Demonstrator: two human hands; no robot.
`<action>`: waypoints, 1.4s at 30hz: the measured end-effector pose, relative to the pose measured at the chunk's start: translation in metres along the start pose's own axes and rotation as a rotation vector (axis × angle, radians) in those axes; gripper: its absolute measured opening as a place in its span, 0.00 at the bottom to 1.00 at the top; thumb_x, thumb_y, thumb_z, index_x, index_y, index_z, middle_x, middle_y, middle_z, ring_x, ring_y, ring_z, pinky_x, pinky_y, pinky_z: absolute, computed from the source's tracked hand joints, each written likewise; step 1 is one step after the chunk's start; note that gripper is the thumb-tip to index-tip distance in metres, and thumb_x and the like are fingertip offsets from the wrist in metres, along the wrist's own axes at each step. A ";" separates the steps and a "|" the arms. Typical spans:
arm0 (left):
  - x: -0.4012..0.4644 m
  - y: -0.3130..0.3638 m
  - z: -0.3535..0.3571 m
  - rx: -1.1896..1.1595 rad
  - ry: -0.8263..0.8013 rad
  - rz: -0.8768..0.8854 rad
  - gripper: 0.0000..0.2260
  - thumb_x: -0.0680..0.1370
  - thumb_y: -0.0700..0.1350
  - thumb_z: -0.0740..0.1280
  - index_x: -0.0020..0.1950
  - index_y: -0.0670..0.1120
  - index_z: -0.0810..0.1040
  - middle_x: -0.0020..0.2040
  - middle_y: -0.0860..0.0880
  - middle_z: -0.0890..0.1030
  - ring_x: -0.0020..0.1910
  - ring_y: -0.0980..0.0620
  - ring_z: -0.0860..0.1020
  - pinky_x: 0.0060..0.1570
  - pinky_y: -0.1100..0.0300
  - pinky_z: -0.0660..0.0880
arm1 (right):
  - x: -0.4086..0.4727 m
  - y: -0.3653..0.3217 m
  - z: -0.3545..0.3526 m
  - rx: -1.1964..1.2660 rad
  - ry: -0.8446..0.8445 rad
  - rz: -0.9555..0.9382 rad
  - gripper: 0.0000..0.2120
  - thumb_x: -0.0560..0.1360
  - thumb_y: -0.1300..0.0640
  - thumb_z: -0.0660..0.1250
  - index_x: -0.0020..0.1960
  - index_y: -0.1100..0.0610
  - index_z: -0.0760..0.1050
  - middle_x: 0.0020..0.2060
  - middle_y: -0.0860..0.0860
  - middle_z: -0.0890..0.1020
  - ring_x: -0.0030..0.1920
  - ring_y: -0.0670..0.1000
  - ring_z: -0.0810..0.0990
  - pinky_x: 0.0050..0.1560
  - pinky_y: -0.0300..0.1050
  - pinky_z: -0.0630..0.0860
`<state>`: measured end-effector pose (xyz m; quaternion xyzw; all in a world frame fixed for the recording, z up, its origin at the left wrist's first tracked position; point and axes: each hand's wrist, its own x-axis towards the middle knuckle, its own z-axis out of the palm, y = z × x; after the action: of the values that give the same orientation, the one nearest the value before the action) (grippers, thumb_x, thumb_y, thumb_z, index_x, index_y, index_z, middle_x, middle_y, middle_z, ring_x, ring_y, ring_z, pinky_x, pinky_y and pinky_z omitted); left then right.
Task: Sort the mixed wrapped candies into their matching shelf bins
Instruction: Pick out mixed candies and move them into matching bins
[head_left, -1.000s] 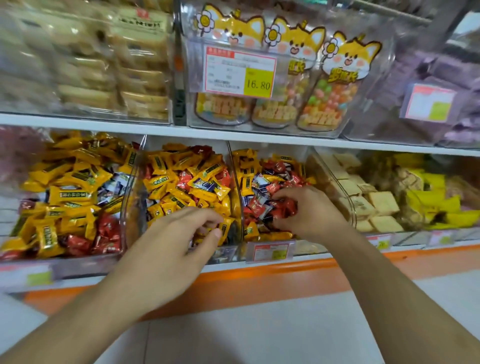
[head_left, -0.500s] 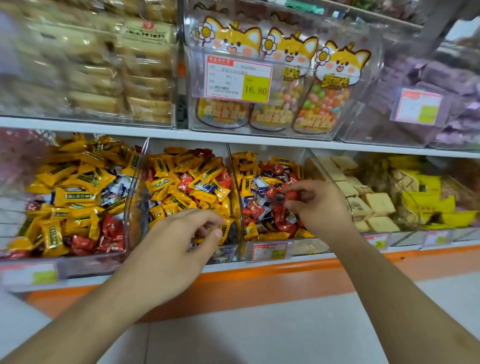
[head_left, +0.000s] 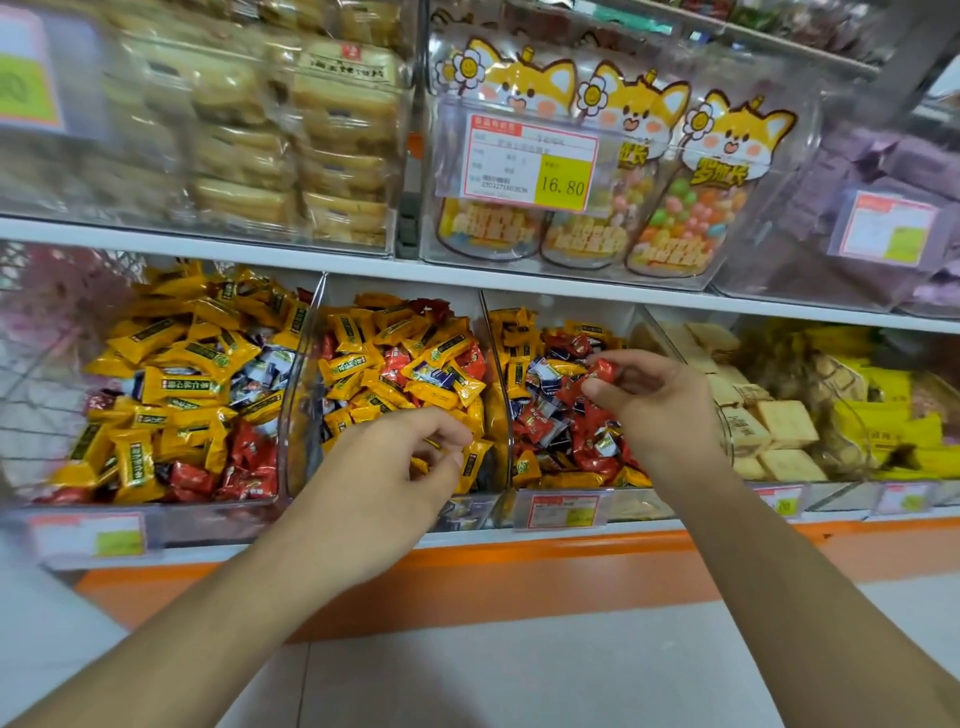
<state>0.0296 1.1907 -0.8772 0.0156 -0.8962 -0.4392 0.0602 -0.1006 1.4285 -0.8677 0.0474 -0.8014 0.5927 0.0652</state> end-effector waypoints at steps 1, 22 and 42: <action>0.000 0.001 0.000 -0.034 -0.001 -0.008 0.07 0.81 0.48 0.68 0.54 0.60 0.82 0.50 0.64 0.82 0.54 0.65 0.79 0.52 0.62 0.79 | -0.002 -0.005 0.002 0.064 -0.015 0.008 0.12 0.73 0.63 0.79 0.52 0.50 0.87 0.46 0.49 0.88 0.51 0.50 0.87 0.53 0.47 0.84; -0.012 -0.024 -0.064 -0.216 0.249 -0.250 0.08 0.75 0.42 0.77 0.45 0.55 0.84 0.43 0.55 0.85 0.44 0.57 0.84 0.50 0.54 0.82 | -0.072 -0.046 0.092 0.030 -0.400 -0.006 0.11 0.74 0.64 0.78 0.51 0.49 0.86 0.46 0.46 0.88 0.48 0.47 0.86 0.54 0.48 0.85; -0.017 -0.108 -0.151 0.151 0.325 -0.255 0.16 0.79 0.35 0.61 0.54 0.55 0.80 0.52 0.57 0.81 0.53 0.55 0.80 0.48 0.56 0.79 | -0.071 -0.066 0.233 -0.400 -0.612 -0.395 0.27 0.81 0.41 0.67 0.78 0.32 0.63 0.80 0.36 0.63 0.82 0.45 0.50 0.82 0.60 0.52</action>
<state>0.0623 1.0068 -0.8724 0.2037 -0.8958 -0.3666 0.1467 -0.0317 1.1866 -0.8845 0.3606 -0.8587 0.3600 -0.0557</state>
